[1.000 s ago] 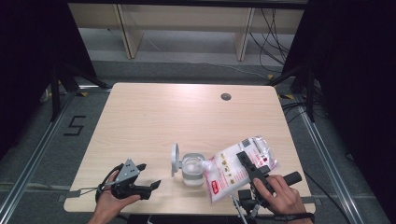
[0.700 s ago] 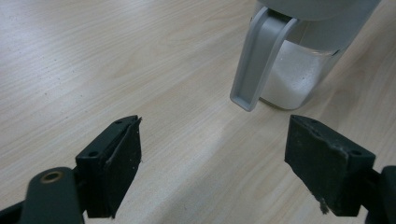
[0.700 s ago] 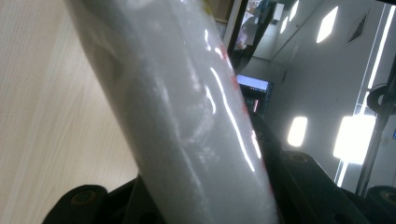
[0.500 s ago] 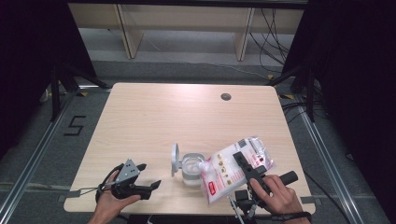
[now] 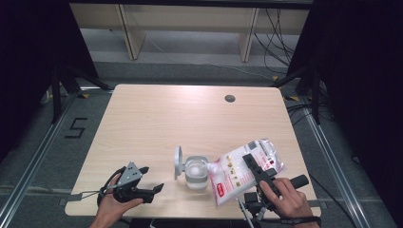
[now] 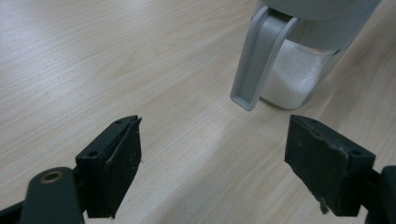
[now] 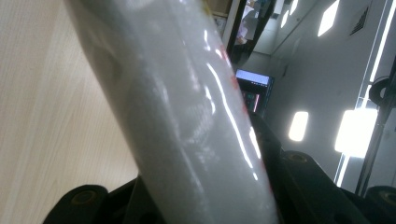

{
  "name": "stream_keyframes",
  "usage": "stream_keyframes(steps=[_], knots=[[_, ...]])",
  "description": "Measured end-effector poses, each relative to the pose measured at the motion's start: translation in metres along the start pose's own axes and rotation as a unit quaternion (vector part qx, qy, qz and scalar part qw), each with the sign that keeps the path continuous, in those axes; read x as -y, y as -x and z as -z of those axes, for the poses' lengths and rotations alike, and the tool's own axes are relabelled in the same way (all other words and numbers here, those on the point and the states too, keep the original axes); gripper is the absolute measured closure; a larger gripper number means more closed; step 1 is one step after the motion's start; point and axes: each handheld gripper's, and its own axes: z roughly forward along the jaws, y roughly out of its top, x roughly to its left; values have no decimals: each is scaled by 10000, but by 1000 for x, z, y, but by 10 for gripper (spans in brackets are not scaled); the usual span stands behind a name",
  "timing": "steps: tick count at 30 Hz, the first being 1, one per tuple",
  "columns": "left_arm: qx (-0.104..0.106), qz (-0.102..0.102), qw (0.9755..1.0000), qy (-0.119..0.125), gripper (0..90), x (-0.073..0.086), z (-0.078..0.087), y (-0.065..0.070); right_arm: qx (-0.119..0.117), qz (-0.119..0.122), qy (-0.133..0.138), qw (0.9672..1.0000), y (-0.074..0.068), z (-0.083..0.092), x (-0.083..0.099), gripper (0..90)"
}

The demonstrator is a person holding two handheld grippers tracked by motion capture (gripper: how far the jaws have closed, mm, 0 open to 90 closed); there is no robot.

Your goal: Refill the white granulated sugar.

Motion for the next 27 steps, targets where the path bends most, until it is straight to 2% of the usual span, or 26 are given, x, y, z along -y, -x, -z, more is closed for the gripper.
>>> stream_keyframes(steps=[1,2,3,4,5,6,7,8,9,10,11,12,13,15,17,18,19,20,21,22,24,25,26,27], knots=[[-7,-10,10000,-5,183,0,0,0,-1,-19,26,10000,0,0,0,697],[12,9,10000,13,183,0,0,0,-24,101,18,9999,2,1,-1,697],[-26,-32,10000,0,183,0,0,0,33,97,90,9999,1,0,-2,697],[8,-6,10000,7,183,0,0,0,-58,-20,-21,10000,0,3,-3,697],[-10,-31,10000,2,183,0,0,0,44,163,121,9998,2,1,-4,697],[8,-24,10000,10,183,0,0,0,-47,17,25,10000,1,3,-5,698],[-1,-34,10000,10,183,0,0,0,55,184,160,9997,3,1,-6,697],[13,12,10000,12,183,0,0,0,-27,45,55,10000,2,3,-7,698],[-4,-11,10000,-7,183,0,0,0,28,73,179,9998,2,0,-8,698],[-2,-4,10000,-1,183,0,0,0,-38,4,104,9999,2,1,-9,698],[-3,-2,10000,1,183,0,0,0,62,220,229,9995,5,0,-10,698],[-3,-4,10000,-4,183,0,0,0,28,-1,208,9998,2,-1,-11,698],[-4,-5,10000,-3,183,0,0,0,61,179,243,9995,5,-2,-12,698],[7,-3,10000,-6,183,0,0,0,27,27,227,9997,4,-4,-12,698],[22,28,10000,28,183,0,-1,0,39,117,226,9997,7,-5,-12,698],[28,56,10000,41,183,0,-2,1,-4,0,187,9998,6,-6,-11,698],[16,-4,10000,43,183,0,-1,0,83,161,247,9995,9,-7,-10,699],[7,-14,10000,-6,183,0,-1,0,1,89,210,9997,7,-7,-9,699],[-2,-6,10000,-7,183,0,0,0,72,96,220,9997,7,-7,-8,699],[14,1,10000,7,183,0,-1,0,26,40,147,9999,5,-6,-7,699],[14,-2,10000,7,183,0,-1,0,-31,48,92,9999,5,-6,-5,700],[20,23,10000,12,183,0,-1,0,53,174,194,9996,6,-7,-4,700],[30,20,10000,4,183,0,0,0,-60,20,65,10000,3,-5,-3,700],[-5,-4,10000,-8,183,0,0,0,-19,-45,106,9999,1,-5,-2,700]])
